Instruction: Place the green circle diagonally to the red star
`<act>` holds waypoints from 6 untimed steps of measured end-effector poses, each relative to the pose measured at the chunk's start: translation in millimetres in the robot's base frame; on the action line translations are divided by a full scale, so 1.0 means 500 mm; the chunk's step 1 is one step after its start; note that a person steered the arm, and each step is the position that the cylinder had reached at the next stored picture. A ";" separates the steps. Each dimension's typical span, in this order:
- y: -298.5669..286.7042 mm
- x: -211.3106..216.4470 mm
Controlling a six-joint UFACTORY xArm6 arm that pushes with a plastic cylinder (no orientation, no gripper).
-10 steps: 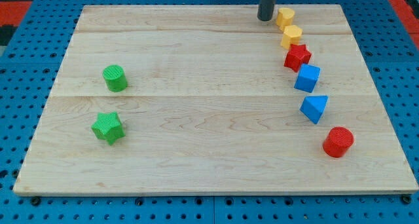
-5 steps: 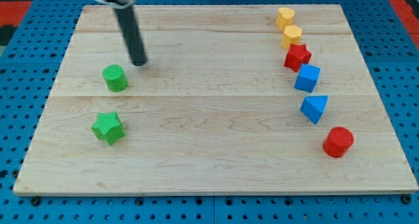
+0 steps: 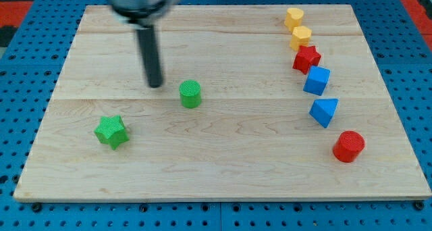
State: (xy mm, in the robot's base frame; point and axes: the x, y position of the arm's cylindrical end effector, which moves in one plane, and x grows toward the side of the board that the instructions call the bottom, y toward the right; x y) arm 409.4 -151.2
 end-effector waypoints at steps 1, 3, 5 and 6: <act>0.131 0.028; 0.421 0.066; 0.343 0.131; 0.492 0.161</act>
